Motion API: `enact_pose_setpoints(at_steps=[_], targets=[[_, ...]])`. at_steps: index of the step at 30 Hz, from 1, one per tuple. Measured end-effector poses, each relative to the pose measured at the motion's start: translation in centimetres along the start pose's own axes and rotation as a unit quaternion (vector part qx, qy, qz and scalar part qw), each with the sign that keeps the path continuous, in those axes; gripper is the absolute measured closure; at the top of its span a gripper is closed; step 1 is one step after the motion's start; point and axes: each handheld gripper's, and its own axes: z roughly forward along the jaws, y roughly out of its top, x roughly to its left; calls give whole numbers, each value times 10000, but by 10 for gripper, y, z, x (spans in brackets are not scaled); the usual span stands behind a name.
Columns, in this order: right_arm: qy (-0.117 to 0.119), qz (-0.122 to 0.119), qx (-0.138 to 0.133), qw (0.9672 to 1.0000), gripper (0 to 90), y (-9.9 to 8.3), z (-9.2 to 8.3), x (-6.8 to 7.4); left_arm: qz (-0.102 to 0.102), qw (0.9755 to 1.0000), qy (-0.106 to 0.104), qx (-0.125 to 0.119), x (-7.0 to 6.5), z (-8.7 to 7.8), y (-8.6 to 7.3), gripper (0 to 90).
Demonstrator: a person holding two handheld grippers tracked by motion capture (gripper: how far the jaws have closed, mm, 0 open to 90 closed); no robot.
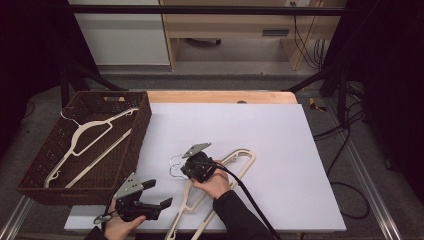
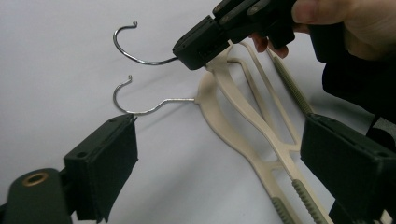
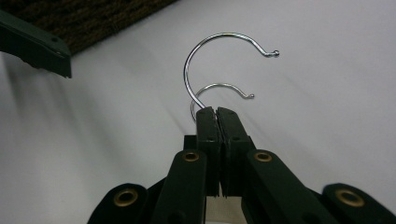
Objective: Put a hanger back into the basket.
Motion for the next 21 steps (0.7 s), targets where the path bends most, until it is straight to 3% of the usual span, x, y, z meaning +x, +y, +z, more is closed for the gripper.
enact_pose_setpoints(at_steps=[7, 12, 21], targets=[[-3, -29, -241, 9997, 891, -1, -15, 0, -54, 9997, -201, 147, -11, 13, 16, 175], [15, -37, -483, 9988, 892, -2, -29, 0, -187, 9982, -334, 464, -22, 37, 27, 286], [110, -123, -633, 9979, 892, -6, -42, 0, -408, 9948, -514, 779, -24, 61, 30, 500]])
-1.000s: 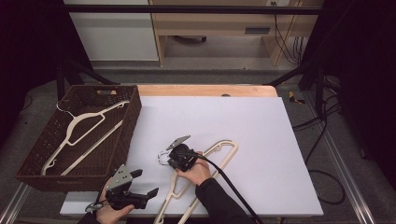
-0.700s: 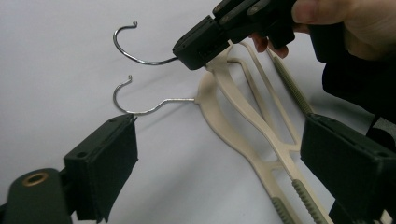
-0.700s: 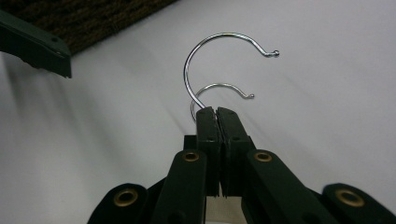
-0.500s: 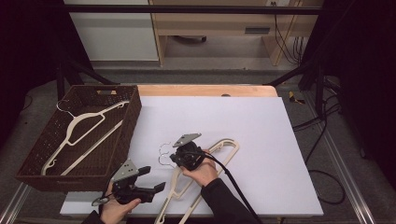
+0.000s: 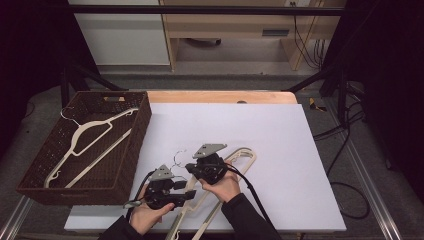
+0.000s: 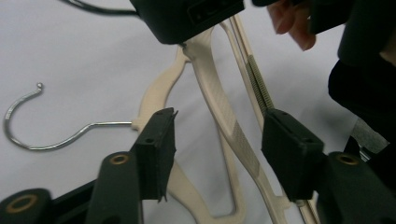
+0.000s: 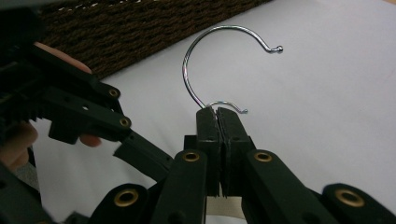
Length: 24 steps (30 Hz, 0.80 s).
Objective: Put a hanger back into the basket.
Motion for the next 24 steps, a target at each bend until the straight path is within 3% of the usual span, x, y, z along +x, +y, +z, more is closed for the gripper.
enact_pose_setpoints(at_steps=[5, 9, 19, 24], targets=[[-23, -35, -96, 9999, 891, 0, -6, 0, -178, 9997, -181, 51, -1, 7, 4, 611], [-25, -15, -102, 9999, 891, -1, -8, -1, -157, 9997, -197, 51, -4, 8, 5, 697], [89, 25, -303, 9995, 881, -4, -22, -1, -241, 9995, -193, -68, -15, 4, 7, 749], [190, 31, -460, 9988, 776, -7, -36, -2, -325, 9986, -329, -260, -18, -3, 12, 787]])
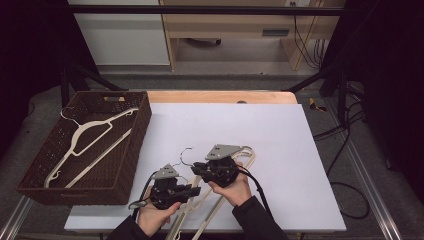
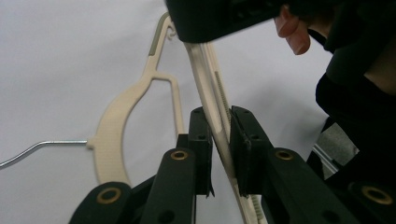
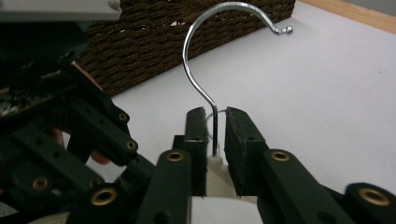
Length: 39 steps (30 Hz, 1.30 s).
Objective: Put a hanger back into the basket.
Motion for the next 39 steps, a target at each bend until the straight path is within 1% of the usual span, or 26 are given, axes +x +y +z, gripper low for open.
enact_pose_setpoints(at_steps=[3, 6, 7, 8, 12, 14, 18, 20, 22, 25, 28, 29, 31, 34, 36, 37, 39], targets=[[23, 37, -191, 9998, 701, -2, -14, -2, 13, 9999, -3, -163, -3, -6, 4, 824], [44, 136, -475, 9988, 619, -5, -32, -6, 59, 9996, -60, -258, -5, -15, 8, 854], [-5, 157, -566, 9983, 589, -6, -40, -8, 112, 9996, -32, -253, -5, -16, 8, 858], [-23, 147, -599, 9981, 570, -7, -46, -9, 114, 9995, -56, -286, -6, -18, 8, 858], [-277, 187, -863, 9957, 485, -17, -75, -17, 196, 9992, -131, -318, -9, -22, 10, 860], [-402, 235, -969, 9942, 434, -24, -88, -22, 286, 9989, -128, -345, -10, -26, 13, 859], [-798, 407, -1191, 9888, 320, -41, -112, -34, 508, 9978, -104, -404, -12, -35, 20, 860], [-939, 518, -1256, 9863, 283, -50, -122, -41, 648, 9970, -73, -426, -12, -41, 25, 860], [-1077, 606, -1316, 9836, 251, -58, -129, -46, 733, 9961, -51, -488, -12, -46, 29, 860], [-1287, 652, -1308, 9809, 198, -69, -136, -53, 892, 9946, -29, -532, -12, -55, 35, 860], [-1370, 720, -1352, 9787, 152, -73, -142, -57, 1033, 9932, 16, -533, -12, -65, 41, 860], [-1429, 750, -1383, 9772, 137, -74, -144, -58, 1067, 9927, 34, -555, -12, -67, 43, 860], [-1507, 741, -1376, 9761, 118, -75, -146, -59, 1164, 9914, 64, -590, -11, -74, 48, 860], [-1595, 753, -1464, 9734, 99, -75, -152, -60, 1265, 9898, 110, -648, -8, -87, 56, 861], [-1649, 751, -1501, 9719, 89, -76, -156, -61, 1371, 9882, 141, -673, -6, -96, 62, 861], [-1686, 780, -1512, 9709, 84, -76, -158, -62, 1383, 9879, 145, -681, -5, -100, 65, 861], [-1756, 813, -1546, 9688, 81, -77, -163, -64, 1477, 9865, 178, -690, -4, -109, 72, 861]])
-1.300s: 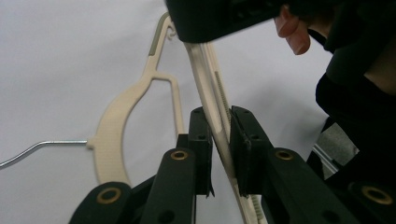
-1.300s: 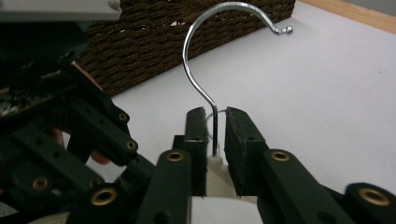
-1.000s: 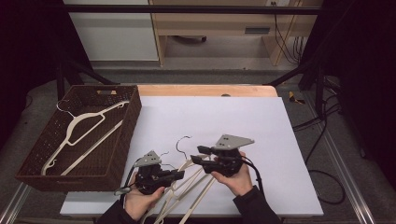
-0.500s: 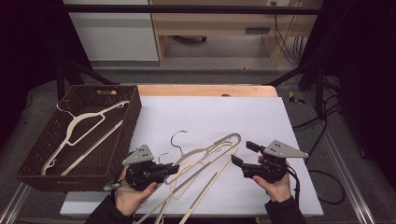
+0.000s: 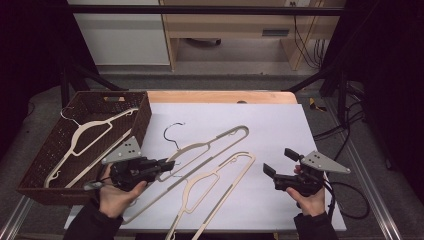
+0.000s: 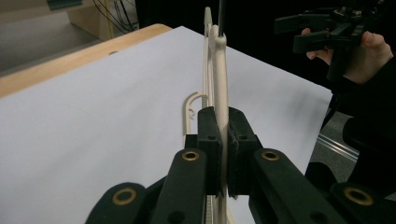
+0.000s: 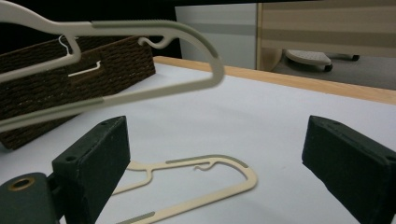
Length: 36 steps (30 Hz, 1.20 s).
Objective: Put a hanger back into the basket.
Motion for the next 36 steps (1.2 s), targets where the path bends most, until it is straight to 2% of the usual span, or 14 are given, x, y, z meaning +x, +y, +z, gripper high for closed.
enact_pose_setpoints(at_steps=[2, 9, 16, 20, 24, 27, 31, 36], targets=[[-57, 32, -10, 10000, 78, 0, -3, -3, 107, 9999, 73, -21, 4, -9, 7, 861], [-195, 64, -62, 9998, 57, 2, -12, -11, 209, 9992, 281, -192, 20, -36, 24, 861], [-268, 89, -80, 9996, 48, 2, -17, -16, 156, 9975, 574, -371, 47, -66, 32, 861], [-277, 64, -62, 9996, 46, 1, -18, -17, 163, 9962, 723, -460, 62, -81, 32, 861], [-272, 27, -47, 9996, 47, 2, -18, -17, 151, 9942, 960, -465, 82, -94, 30, 861], [-257, 21, -45, 9997, 47, 1, -17, -17, 135, 9938, 1011, -451, 97, -101, 27, 861], [-238, 26, 36, 9997, 49, -1, -14, -16, 10, 9930, 1072, -489, 115, -109, 19, 861], [-216, -32, 106, 9997, 48, -1, -11, -14, -103, 9898, 1343, -461, 133, -119, 12, 861]])
